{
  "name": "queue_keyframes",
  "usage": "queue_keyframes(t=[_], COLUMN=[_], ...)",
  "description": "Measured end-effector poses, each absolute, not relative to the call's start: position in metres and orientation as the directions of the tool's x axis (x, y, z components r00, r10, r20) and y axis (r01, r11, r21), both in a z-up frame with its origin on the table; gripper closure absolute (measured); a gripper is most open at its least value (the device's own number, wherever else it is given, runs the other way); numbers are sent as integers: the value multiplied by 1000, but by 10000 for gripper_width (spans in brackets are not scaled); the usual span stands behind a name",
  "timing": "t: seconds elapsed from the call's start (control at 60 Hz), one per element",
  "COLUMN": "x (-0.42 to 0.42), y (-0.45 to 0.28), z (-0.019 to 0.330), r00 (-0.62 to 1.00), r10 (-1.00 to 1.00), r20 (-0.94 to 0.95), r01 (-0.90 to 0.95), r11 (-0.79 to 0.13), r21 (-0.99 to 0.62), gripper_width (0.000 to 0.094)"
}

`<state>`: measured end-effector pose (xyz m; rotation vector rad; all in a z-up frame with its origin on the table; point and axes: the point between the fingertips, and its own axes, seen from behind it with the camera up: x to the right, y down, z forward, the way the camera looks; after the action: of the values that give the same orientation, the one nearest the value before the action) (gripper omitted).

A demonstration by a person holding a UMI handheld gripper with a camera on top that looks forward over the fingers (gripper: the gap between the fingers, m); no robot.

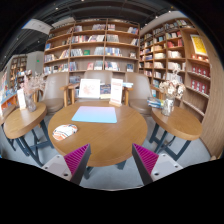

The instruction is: Arrange mouse

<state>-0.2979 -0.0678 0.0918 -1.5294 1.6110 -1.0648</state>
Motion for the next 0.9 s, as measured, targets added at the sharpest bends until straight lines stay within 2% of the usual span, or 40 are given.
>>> queue_keyframes(t=[0.317, 0.533, 0.9], x=[-293, -290, -267], y=[-10, 42, 127], z=[76, 63, 57], r00=[-55, -30, 12], r10=[-997, -1000, -1000], r20=[50, -8, -10], r01=[-478, -518, -513], r11=[-18, 22, 2], r21=[-878, -855, -858], gripper_width=[76, 81, 83])
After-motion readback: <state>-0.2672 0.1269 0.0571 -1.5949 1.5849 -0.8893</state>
